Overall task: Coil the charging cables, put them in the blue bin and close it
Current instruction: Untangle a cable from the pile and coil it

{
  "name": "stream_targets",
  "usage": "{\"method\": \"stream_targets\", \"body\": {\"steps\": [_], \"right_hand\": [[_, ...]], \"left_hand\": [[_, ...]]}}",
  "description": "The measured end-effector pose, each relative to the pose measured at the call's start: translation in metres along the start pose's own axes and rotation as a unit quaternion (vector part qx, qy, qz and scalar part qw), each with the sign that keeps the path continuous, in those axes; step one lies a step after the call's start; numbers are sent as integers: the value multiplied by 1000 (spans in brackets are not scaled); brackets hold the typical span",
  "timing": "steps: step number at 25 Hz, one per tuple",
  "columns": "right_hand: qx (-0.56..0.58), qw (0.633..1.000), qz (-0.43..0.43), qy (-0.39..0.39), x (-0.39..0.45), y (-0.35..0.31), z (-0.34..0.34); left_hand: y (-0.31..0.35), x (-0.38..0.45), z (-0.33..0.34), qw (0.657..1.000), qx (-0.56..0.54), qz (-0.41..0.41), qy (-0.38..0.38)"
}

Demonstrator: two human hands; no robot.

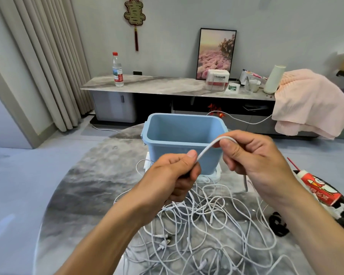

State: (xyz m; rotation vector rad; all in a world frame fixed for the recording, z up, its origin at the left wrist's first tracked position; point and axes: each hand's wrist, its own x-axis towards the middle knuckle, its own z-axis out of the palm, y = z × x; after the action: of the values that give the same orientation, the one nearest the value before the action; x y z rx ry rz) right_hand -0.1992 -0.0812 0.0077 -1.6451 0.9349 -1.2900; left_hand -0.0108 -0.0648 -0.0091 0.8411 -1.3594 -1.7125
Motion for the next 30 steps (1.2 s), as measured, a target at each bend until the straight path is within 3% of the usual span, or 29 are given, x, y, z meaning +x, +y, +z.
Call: {"method": "stream_targets", "body": {"steps": [3, 6, 10, 14, 17, 19, 21, 23, 25, 27, 28, 30], "right_hand": [[6, 999, 10, 36, 2, 6, 1], [40, 992, 62, 101, 4, 16, -6], [-11, 994, 91, 61, 0, 28, -1], [22, 992, 121, 20, -1, 30, 8], [-115, 989, 58, -73, -12, 33, 29], [-273, 955, -13, -118, -22, 30, 43], [-344, 928, -29, -142, -29, 18, 51], [-374, 912, -27, -166, -35, 3, 59], [-418, 890, -47, -179, -39, -12, 64], [-467, 864, -100, -162, -35, -27, 53], [-477, 858, -136, -129, -31, -34, 42], [-428, 883, -189, -41, -22, -42, 16]], "left_hand": [[1, -5, 1, 997, -47, -31, -45], [1, -5, 2, 998, -59, -31, -13], [7, -8, -1, 995, -88, 25, -35], [8, -12, 2, 988, -128, 55, -64], [11, -10, 2, 967, -225, 118, -23], [16, -8, -9, 959, -216, 176, 61], [20, -5, -21, 953, -166, 222, 126], [14, -2, -29, 950, -2, 255, 179], [0, 2, -32, 887, 282, 298, 213], [-6, 4, -30, 823, 435, 318, 177], [-6, 2, -28, 834, 438, 305, 141], [-1, -2, -22, 903, 354, 240, 50]]}}
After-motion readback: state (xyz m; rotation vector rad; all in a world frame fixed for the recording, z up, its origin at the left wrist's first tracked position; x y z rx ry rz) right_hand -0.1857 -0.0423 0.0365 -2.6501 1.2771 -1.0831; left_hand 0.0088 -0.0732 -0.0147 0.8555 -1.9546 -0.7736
